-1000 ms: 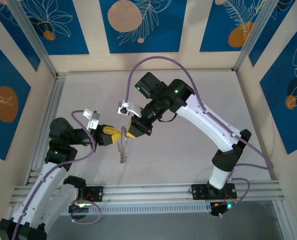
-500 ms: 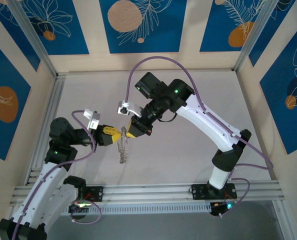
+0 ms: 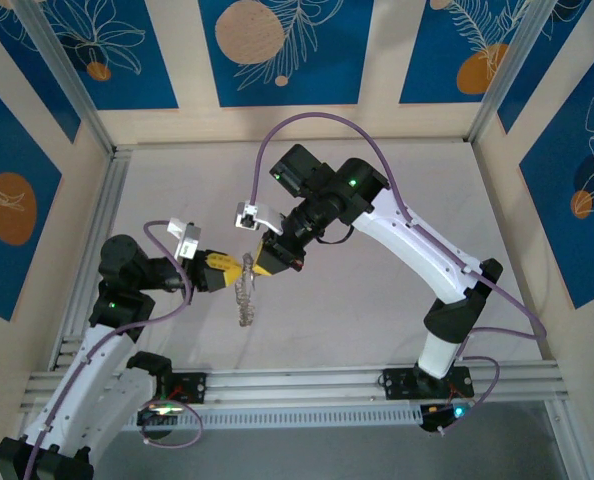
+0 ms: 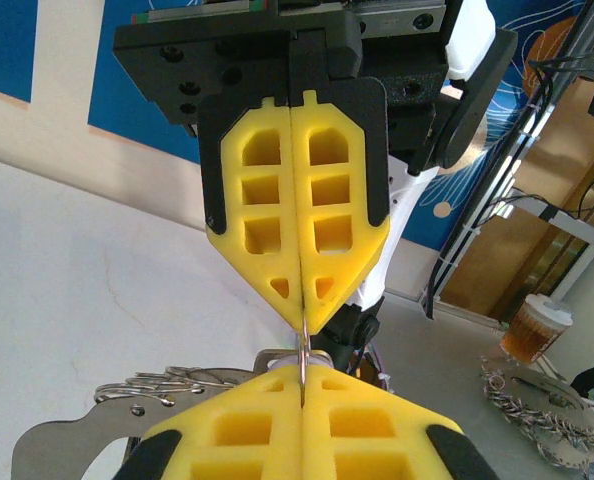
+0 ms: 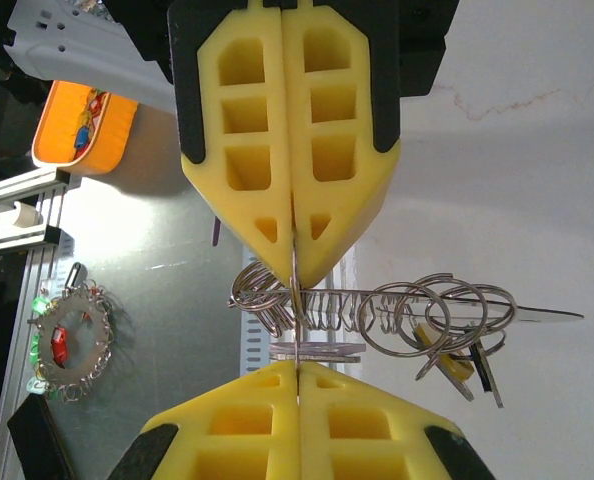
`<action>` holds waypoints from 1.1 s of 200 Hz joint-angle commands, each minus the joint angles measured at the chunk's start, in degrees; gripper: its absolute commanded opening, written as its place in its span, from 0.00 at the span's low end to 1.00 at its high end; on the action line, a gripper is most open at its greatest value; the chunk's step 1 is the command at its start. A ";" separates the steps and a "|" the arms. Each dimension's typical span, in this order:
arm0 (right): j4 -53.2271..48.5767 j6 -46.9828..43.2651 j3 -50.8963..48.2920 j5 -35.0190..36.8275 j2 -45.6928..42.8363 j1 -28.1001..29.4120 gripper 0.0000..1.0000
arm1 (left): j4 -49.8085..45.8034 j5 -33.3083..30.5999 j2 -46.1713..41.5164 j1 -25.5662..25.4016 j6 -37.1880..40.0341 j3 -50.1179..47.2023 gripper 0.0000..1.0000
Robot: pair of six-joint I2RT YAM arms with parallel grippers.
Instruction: Put the keys on the keyring
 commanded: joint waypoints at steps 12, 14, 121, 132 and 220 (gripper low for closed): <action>-0.35 -0.75 1.03 -0.01 1.14 0.70 0.00 | 0.72 0.53 -0.84 -0.89 1.43 2.04 0.00; -0.35 -0.75 1.07 -0.02 1.17 0.66 0.00 | 0.70 0.53 -0.88 -0.87 1.44 1.96 0.00; 0.09 -0.09 2.03 -0.46 1.82 0.96 0.00 | -1.04 0.12 -1.19 -0.93 2.66 2.17 0.00; 0.14 0.03 1.39 -0.20 1.34 0.89 0.00 | -1.04 0.11 -1.19 -0.97 2.65 2.10 0.00; 1.19 1.44 -2.49 1.09 -1.75 0.00 0.00 | -1.26 0.01 -1.28 -0.94 2.82 2.18 0.00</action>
